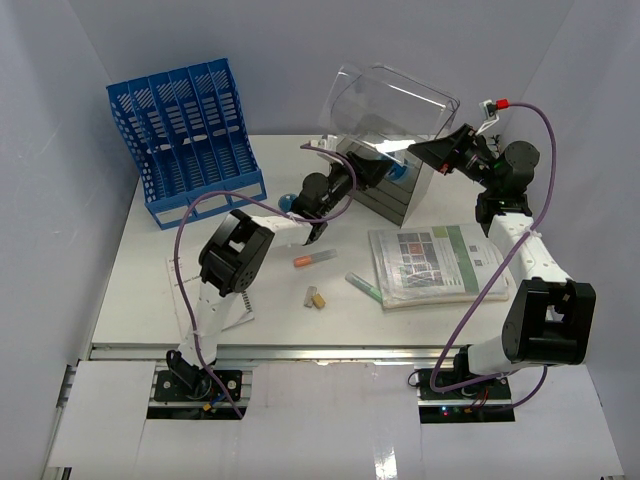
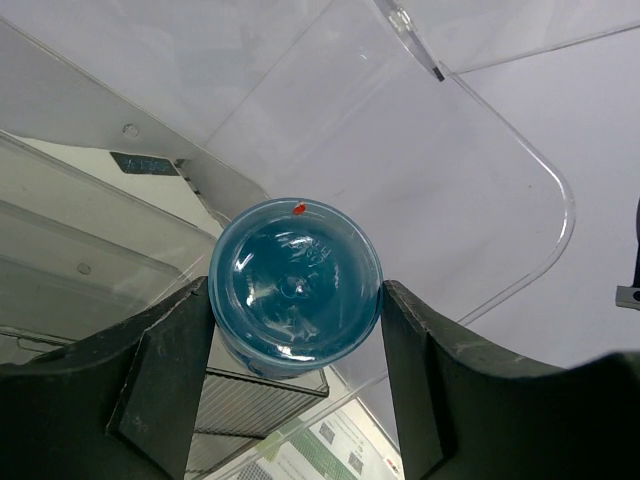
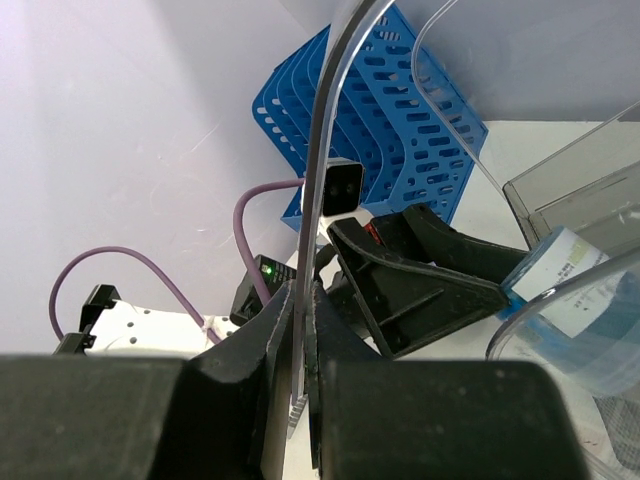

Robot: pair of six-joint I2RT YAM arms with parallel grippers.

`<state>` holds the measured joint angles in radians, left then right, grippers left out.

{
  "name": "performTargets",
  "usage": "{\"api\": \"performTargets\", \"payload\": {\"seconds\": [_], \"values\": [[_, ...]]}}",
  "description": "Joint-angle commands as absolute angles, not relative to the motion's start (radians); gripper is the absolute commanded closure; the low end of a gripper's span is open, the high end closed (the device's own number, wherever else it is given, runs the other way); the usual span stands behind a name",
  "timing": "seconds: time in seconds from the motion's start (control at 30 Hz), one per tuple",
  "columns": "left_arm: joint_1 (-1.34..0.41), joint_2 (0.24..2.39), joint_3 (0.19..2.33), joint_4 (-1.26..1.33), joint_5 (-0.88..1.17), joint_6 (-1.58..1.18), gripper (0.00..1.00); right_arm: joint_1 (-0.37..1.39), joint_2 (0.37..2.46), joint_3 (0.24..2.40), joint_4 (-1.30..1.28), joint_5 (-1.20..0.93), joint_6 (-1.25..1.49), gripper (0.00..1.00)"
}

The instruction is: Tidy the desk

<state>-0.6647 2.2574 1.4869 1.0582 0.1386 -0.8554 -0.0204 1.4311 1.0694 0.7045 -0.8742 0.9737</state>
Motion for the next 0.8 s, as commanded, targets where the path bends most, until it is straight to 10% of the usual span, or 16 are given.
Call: {"api": "performTargets", "payload": {"seconds": [0.0,0.13,0.23,0.37,0.77], "values": [[-0.680,2.224,1.539,1.087,0.057,-0.816,0.83,-0.026,1.393,1.085,0.850,-0.898,0.966,0.89],[-0.689,2.226,1.543,1.036,0.038,-0.796,0.74,-0.026,1.394,1.081,0.850,-0.896,0.968,0.89],[-0.695,2.217,1.528,1.009,0.027,-0.786,0.38,-0.026,1.393,1.080,0.850,-0.896,0.969,0.89],[-0.699,2.189,1.513,0.985,0.027,-0.764,0.19,-0.026,1.393,1.078,0.850,-0.896,0.968,0.89],[-0.706,2.038,1.432,0.910,0.112,-0.626,0.05,-0.026,1.405,1.078,0.848,-0.888,0.964,0.89]]}}
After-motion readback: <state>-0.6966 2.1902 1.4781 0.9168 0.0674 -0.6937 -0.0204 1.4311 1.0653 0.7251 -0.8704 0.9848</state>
